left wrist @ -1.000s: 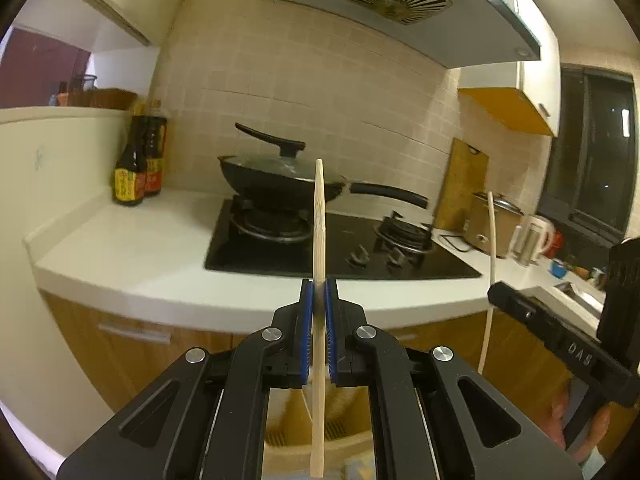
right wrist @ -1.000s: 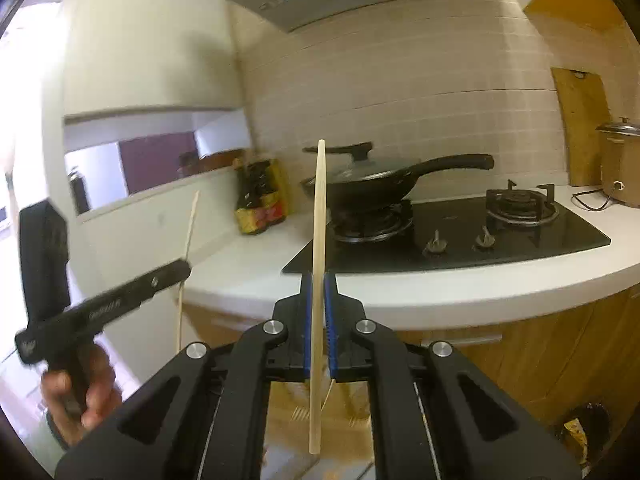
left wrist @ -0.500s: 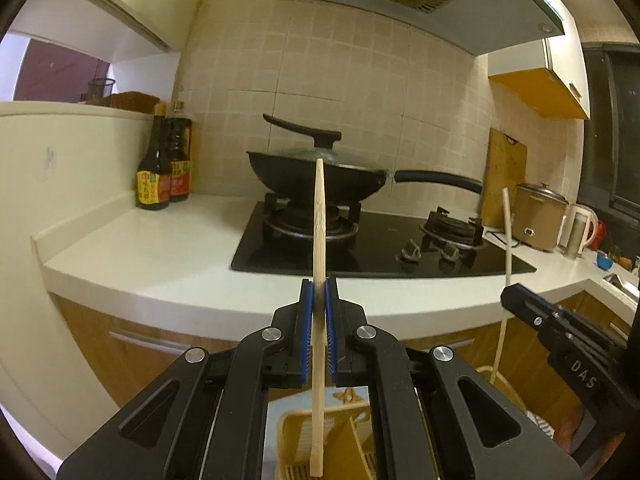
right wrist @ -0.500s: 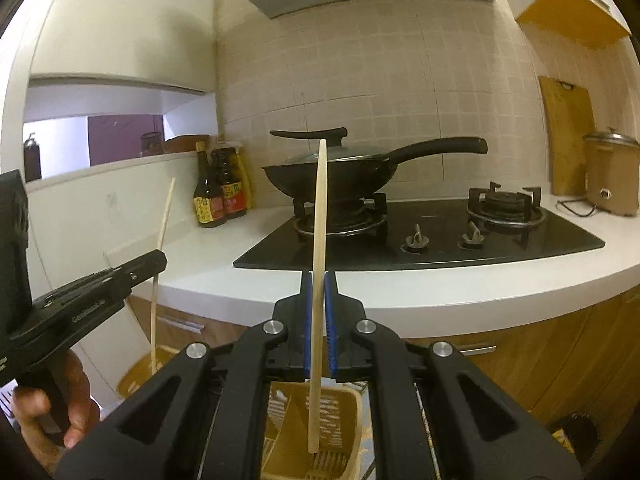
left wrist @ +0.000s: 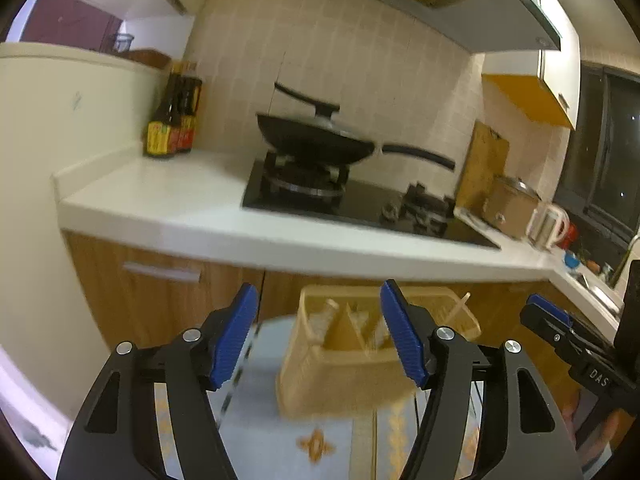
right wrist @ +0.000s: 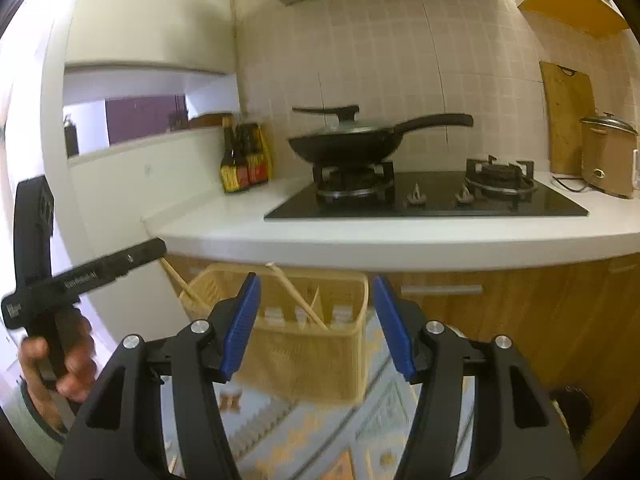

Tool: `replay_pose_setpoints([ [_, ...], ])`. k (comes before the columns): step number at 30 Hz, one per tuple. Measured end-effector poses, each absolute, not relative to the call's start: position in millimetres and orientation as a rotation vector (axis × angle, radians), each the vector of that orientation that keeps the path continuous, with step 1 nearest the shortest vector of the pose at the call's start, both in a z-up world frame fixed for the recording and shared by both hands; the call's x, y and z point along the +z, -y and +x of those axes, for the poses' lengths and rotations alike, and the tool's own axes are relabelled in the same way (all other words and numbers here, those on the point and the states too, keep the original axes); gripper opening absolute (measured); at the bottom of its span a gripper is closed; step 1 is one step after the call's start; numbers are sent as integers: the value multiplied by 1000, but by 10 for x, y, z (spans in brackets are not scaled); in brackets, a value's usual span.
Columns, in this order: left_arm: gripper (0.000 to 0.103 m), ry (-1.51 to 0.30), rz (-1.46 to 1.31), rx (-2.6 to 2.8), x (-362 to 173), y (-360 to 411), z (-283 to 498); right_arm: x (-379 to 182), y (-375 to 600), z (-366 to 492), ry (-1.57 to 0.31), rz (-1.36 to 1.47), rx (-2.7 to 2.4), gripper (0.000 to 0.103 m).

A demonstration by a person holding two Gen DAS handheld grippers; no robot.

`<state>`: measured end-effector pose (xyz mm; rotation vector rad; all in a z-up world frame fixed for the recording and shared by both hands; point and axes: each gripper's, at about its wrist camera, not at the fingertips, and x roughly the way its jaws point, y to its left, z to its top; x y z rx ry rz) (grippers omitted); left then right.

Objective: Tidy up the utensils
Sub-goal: 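Grasp a chopstick with the left gripper while the right gripper grasps a clear spoon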

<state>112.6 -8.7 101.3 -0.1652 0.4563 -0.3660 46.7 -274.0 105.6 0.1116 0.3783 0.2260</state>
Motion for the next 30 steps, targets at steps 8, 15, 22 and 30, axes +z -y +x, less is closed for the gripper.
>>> replay_pose_setpoints([
  [8,63,-676,-61,-353,768,-122,490,910,2582,-74,-548,94,252,54],
  [15,63,-845,-15,-374,353,-225,120,651,2510,-312,-724,96,201,54],
  [22,51,-997,84,-402,-177,-147,-112,203,2594,-492,-917,167,217,49],
  [30,33,-1076,148,-420,-436,-38,-163,-200,2325,-645,-1096,143,279,25],
])
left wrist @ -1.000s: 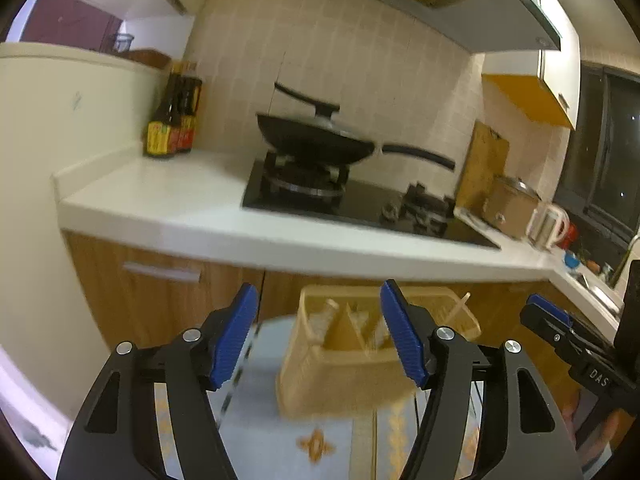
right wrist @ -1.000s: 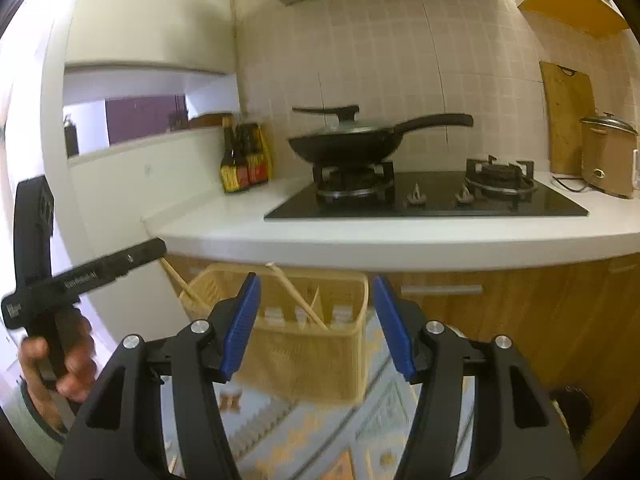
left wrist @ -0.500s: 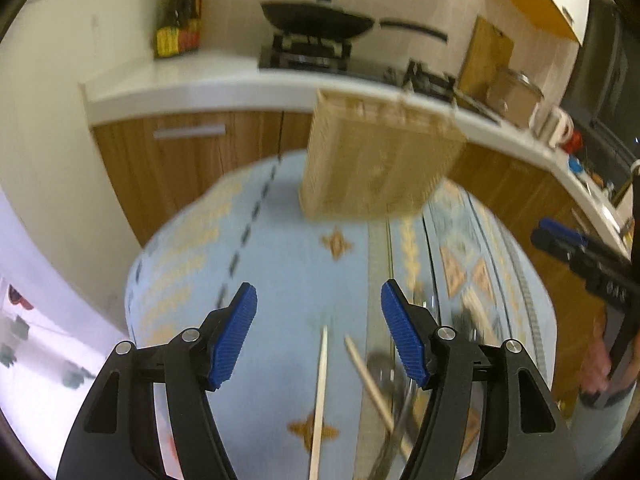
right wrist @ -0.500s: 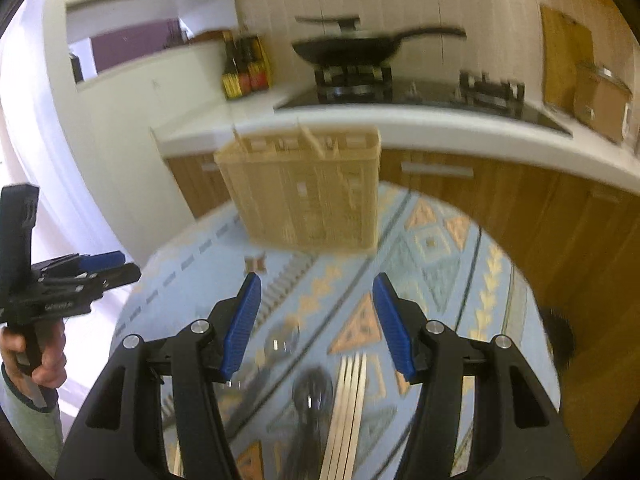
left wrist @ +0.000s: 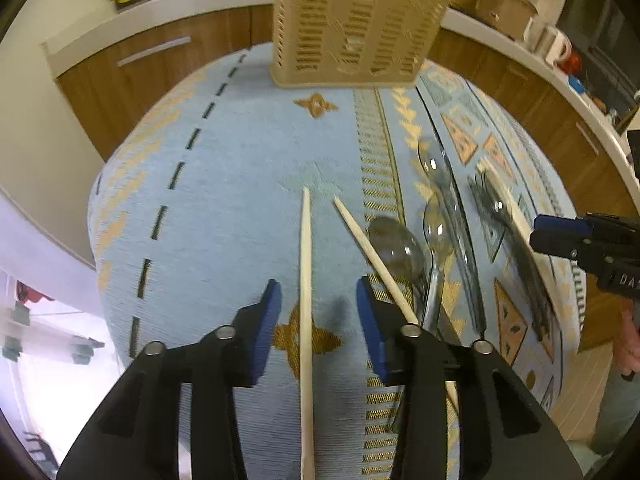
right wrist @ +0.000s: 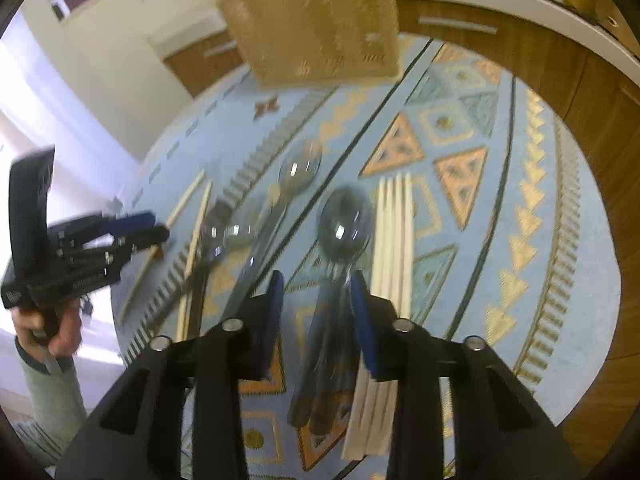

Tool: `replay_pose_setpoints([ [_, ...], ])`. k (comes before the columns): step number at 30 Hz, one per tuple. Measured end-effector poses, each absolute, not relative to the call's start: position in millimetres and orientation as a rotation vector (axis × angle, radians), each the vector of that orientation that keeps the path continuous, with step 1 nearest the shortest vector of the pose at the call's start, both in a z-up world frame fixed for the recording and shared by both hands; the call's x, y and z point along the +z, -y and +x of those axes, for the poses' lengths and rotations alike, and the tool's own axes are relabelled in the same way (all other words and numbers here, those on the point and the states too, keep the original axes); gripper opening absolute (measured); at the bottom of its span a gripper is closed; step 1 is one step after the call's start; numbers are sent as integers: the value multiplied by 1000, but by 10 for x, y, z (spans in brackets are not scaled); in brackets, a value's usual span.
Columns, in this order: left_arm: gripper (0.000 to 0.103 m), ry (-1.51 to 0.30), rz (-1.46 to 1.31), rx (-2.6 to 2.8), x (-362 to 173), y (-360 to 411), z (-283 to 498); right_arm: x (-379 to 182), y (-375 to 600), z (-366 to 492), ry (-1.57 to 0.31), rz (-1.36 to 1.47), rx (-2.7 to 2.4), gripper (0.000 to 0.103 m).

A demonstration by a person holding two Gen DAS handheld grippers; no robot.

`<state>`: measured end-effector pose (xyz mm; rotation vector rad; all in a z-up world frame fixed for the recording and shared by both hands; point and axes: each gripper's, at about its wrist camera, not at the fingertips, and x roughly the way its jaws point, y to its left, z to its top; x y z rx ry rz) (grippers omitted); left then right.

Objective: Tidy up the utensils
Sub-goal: 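Grasp a chopstick with the left gripper while the right gripper grasps a clear spoon, then carry the chopstick and spoon to the beige holder and release them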

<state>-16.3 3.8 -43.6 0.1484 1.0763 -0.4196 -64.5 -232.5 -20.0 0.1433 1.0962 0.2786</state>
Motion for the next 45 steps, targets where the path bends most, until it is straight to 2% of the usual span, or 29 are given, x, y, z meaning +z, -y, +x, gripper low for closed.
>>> replay_pose_setpoints([
  [3,30,-1083,185,-411,-482,19,-183,-261,2240,-705,-1114,105,281,20],
  [13,29,-1070,203,-399,-471,51,-161,-412,2369,-560,-1158,124,252,20],
  [14,26,-1068,204,-397,-473,49,-159,-424,2387,-551,-1162,138,258,19],
  [15,19,-1065,209,-390,-475,52,-157,-417,2405,-547,-1159,148,256,11],
  [16,14,-1060,221,-377,-476,50,-158,-407,2417,-547,-1156,158,258,9],
  [17,4,-1058,227,-369,-480,43,-153,-391,2419,-551,-1151,165,266,9],
  [22,4,-1049,152,-377,-463,-24,-117,-297,2387,-602,-1125,164,292,9],
  [32,4,-974,-169,-533,-242,-265,-89,-168,2406,-646,-1073,270,410,9],
  [36,4,-918,-232,-569,-105,-272,-89,25,2357,-679,-980,243,448,9],
  [45,4,-674,-295,-609,654,-197,71,729,2394,-474,-731,177,499,9],
])
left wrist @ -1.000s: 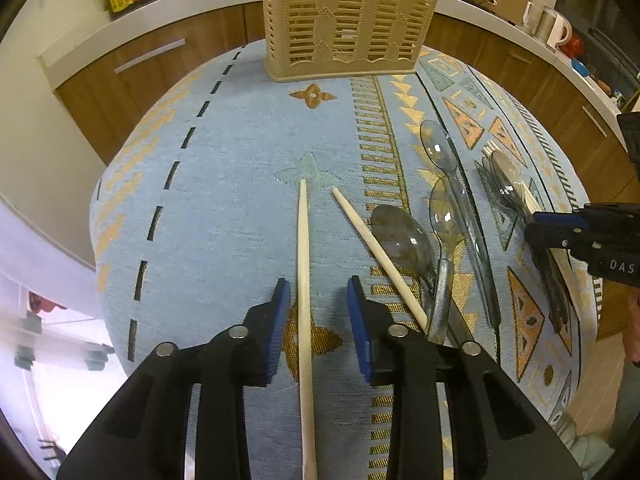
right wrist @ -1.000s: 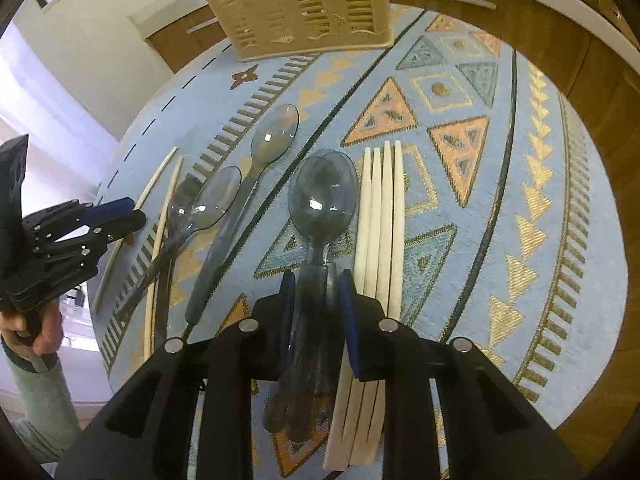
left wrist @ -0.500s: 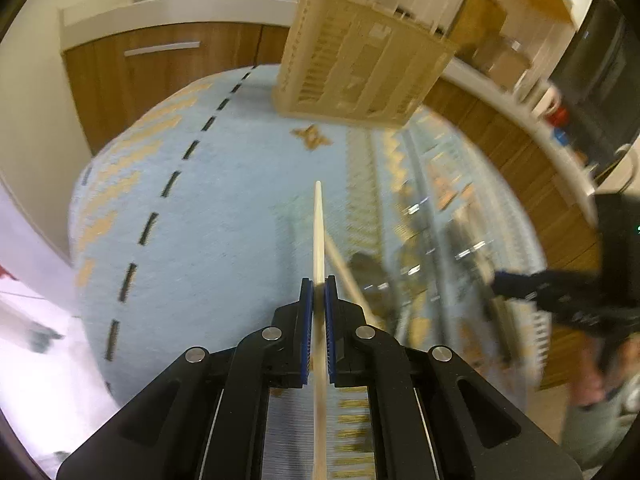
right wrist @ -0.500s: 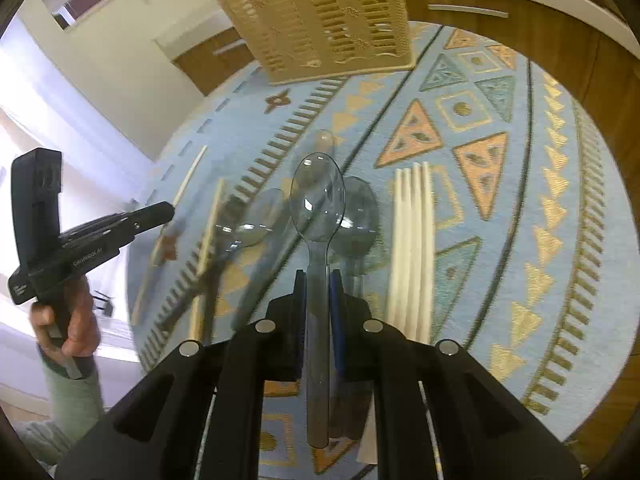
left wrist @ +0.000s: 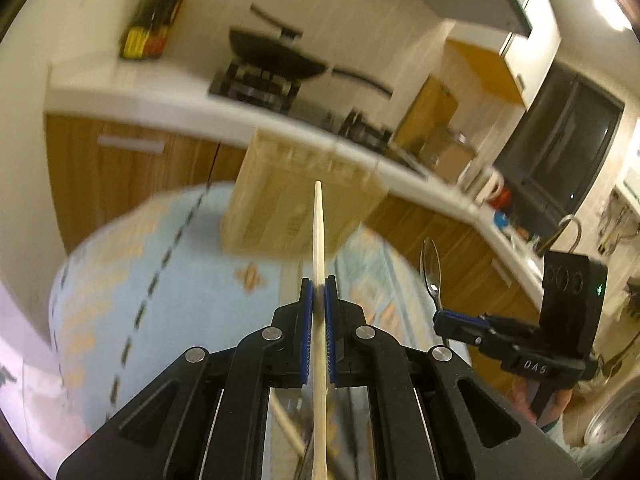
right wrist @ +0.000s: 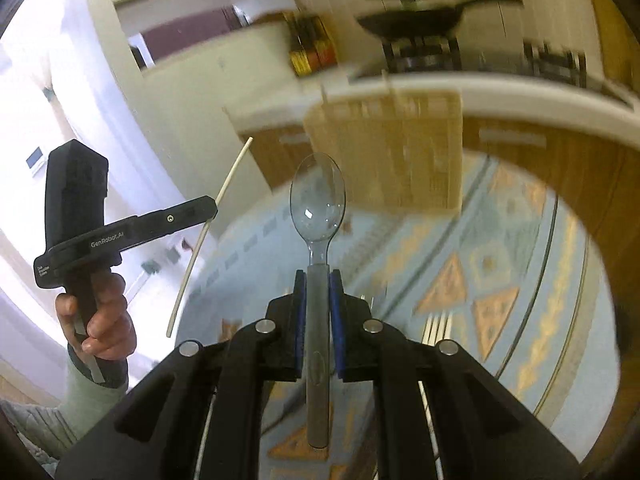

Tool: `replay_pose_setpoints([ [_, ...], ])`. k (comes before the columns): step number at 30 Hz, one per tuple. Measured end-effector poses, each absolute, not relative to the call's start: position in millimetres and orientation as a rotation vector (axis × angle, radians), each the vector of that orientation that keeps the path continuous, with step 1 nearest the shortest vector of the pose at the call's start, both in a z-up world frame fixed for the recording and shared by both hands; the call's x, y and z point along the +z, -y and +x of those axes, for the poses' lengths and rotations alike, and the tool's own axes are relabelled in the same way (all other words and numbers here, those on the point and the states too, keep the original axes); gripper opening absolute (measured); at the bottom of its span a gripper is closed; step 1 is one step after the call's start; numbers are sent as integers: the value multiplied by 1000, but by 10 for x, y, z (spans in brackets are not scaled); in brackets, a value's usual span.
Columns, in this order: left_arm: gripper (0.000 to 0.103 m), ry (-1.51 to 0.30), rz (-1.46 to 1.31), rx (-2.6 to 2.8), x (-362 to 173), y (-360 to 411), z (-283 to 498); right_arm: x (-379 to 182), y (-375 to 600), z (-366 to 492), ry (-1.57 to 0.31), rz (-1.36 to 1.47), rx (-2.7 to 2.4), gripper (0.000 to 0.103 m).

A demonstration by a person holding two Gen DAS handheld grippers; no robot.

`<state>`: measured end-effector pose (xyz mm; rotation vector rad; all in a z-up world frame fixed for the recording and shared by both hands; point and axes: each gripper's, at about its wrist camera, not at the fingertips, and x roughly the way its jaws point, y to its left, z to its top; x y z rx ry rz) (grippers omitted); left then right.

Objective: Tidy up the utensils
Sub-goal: 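Carry the chopstick and spoon to the beige holder and release them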

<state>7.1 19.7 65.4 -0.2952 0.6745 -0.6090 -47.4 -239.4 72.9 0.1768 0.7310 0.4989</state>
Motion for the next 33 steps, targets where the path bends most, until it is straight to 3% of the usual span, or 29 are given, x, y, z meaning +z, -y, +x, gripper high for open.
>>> replay_pose_setpoints([
  [7,4,-506,-281,-567,1303,-38,562,1183,2543,-16,-568,138,430,9],
  [13,4,-422,-288,-534,1533,161,1106,1421,2670,441,-457,140,369,9],
  [20,4,-381,-358,-517,1491,303,1658,1491,2839,1036,-329,181,234,9],
  [33,4,-269,-290,-319,1142,483,1957,1042,2687,1617,-328,99,202,9],
])
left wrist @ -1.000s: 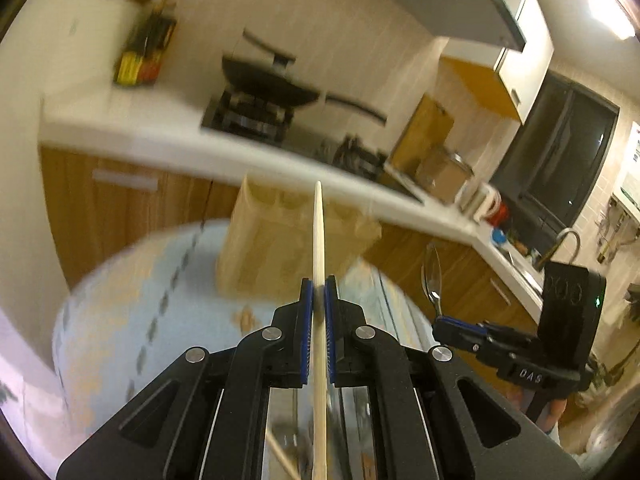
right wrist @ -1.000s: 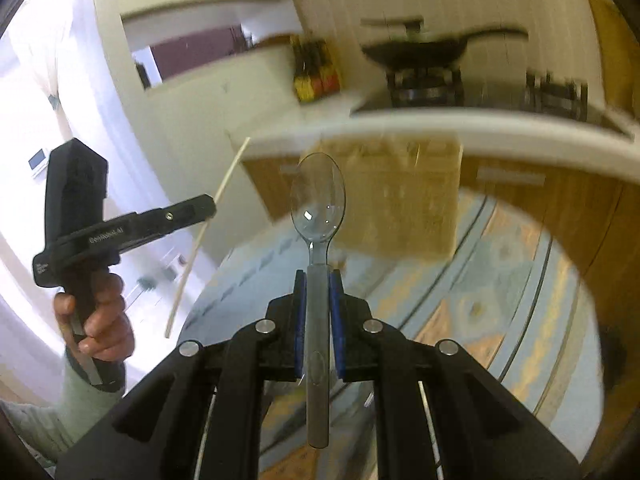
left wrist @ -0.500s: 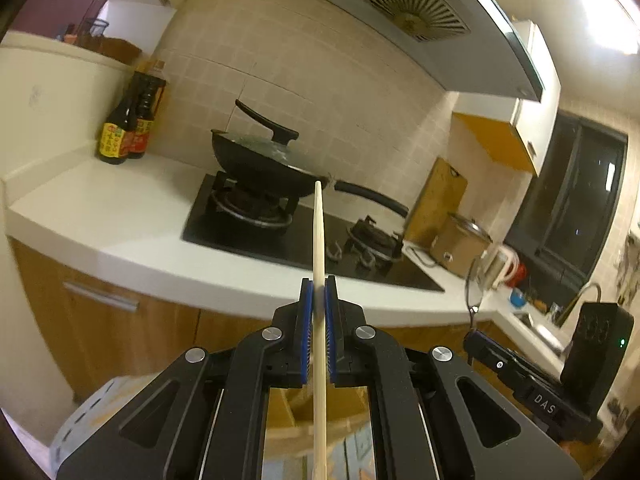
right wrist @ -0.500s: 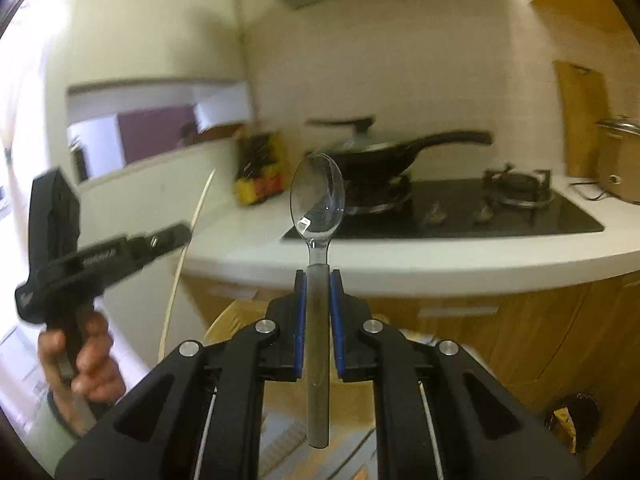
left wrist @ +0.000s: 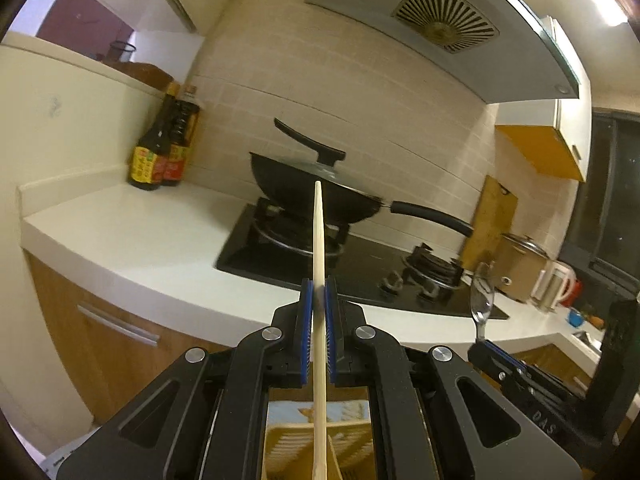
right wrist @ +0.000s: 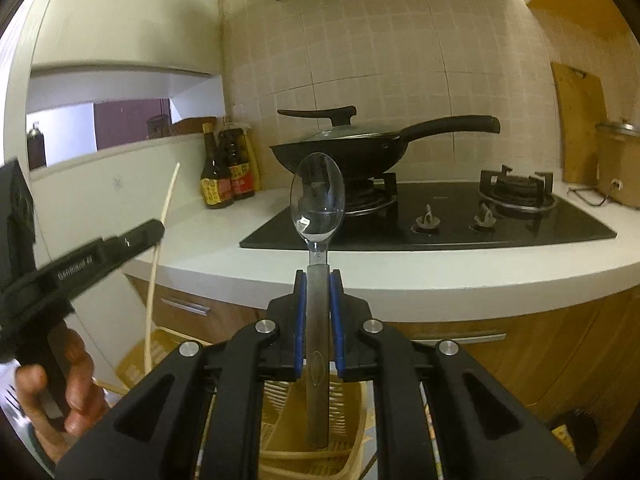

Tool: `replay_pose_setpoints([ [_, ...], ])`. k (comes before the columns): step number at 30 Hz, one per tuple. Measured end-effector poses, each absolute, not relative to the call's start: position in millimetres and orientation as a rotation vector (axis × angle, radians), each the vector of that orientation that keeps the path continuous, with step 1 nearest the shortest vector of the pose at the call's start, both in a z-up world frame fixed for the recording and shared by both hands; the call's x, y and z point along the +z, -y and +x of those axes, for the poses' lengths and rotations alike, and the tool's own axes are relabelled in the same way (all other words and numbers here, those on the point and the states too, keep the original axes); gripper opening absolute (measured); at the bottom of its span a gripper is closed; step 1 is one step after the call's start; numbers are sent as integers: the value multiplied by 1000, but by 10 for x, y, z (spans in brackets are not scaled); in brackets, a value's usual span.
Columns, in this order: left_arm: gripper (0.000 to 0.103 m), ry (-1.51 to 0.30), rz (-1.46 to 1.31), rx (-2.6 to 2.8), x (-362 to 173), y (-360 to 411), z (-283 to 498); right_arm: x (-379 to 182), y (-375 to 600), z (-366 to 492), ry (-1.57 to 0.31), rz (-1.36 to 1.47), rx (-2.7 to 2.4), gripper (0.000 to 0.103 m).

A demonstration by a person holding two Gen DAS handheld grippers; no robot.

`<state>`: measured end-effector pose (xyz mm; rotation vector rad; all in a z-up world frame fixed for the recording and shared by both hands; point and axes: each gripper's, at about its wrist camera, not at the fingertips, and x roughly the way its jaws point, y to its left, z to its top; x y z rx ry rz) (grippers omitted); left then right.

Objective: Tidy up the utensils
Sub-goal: 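Carry the chopstick and spoon to the beige holder and release them, then lower the left gripper and grasp a clear plastic spoon by its handle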

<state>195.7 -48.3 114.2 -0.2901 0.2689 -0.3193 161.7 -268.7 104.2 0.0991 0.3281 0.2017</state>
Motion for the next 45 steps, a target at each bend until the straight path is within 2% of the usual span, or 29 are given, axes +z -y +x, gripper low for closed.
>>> replay_pose_setpoints([
  [11,5,-257,-180,-276,940,555,1714,913,2688,1480,-335,82,261,11],
  [12,8,-265,-184,-289,926,539,1670,914,2713,1415,-334,87,263,15],
  [13,11,-280,-190,-310,910,513,1625,916,2732,1367,-335,91,265,26],
  [14,21,-293,-197,-328,893,490,1585,918,2755,1315,-339,96,268,34],
  [15,28,-302,-202,-340,877,472,1545,919,2790,1238,-342,106,272,48],
  [17,29,-320,-189,-361,859,435,1431,930,2836,1089,-351,117,271,48],
  [19,37,-336,-185,-383,856,406,1332,941,2884,969,-367,132,271,48],
  [21,54,-352,-188,-407,861,348,1209,948,2921,823,-401,137,244,48],
  [23,57,-369,-203,-431,866,270,1079,934,2937,698,-464,148,251,48],
  [32,59,-498,-290,-484,863,-69,703,834,2771,256,-679,108,288,48],
  [40,58,-774,-168,-466,600,-44,356,494,2680,65,-964,149,316,48],
  [43,56,-910,-94,-537,269,56,181,315,2639,-18,-1058,164,343,47],
  [45,44,-994,-58,-567,56,115,72,181,2590,-68,-1123,168,369,40],
])
